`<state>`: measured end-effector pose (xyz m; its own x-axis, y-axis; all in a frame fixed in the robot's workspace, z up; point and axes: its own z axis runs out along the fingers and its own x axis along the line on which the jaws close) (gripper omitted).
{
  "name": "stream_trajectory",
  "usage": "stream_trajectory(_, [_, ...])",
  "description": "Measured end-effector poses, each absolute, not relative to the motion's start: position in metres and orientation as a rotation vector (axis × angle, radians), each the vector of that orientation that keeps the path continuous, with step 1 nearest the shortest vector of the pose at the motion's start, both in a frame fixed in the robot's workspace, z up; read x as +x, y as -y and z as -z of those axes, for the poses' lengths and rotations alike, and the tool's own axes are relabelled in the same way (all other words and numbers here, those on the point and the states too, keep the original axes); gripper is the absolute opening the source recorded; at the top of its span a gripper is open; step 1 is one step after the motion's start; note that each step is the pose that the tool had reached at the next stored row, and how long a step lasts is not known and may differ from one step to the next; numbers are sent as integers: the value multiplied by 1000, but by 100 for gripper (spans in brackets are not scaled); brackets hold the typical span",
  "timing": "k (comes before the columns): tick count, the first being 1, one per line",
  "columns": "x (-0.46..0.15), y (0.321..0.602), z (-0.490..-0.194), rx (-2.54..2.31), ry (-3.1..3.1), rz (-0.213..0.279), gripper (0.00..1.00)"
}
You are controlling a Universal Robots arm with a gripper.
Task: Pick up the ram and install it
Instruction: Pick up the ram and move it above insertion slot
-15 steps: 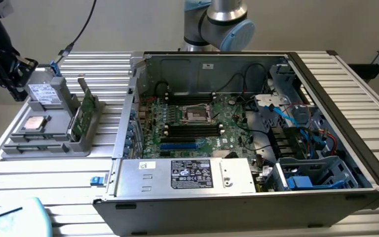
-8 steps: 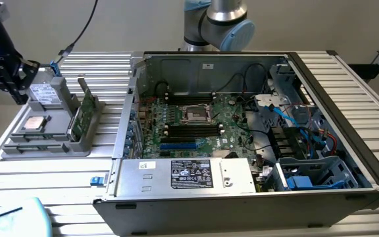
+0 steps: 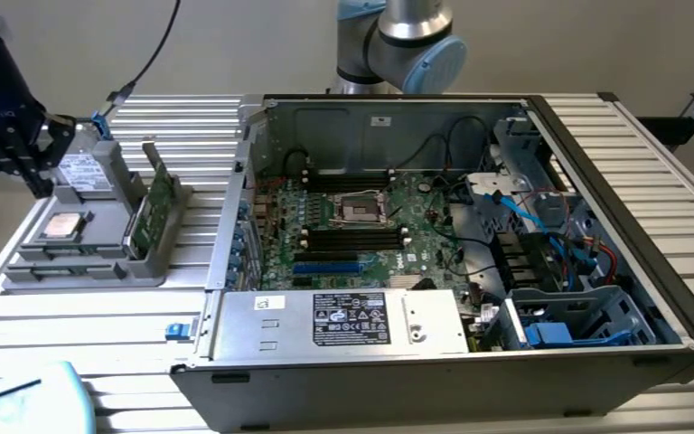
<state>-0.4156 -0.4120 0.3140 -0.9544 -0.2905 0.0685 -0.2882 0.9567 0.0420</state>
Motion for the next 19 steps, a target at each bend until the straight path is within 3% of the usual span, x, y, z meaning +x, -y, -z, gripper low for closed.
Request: stream_trajectory(19, [-416,412,-302,964,2910,47,11])
